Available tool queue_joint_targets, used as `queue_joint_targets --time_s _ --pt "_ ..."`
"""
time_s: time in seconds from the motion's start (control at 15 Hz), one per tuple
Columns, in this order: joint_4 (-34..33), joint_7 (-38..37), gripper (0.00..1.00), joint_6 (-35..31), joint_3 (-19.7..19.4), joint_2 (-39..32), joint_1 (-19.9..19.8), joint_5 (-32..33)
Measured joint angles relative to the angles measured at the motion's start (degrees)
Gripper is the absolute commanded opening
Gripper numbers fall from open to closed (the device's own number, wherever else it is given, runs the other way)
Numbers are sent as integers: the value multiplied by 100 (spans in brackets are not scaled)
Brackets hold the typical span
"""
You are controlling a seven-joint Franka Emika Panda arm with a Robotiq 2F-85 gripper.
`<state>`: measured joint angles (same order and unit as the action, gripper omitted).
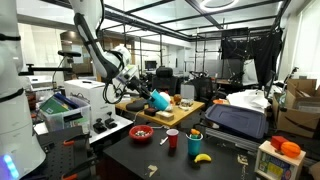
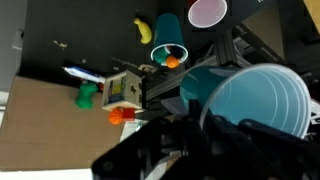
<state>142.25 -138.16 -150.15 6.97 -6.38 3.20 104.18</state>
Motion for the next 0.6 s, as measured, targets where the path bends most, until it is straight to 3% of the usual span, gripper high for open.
queue_joint_targets --time_s 0.6 --pt "505 40 1 -1100 -16 -253 -64 -2015"
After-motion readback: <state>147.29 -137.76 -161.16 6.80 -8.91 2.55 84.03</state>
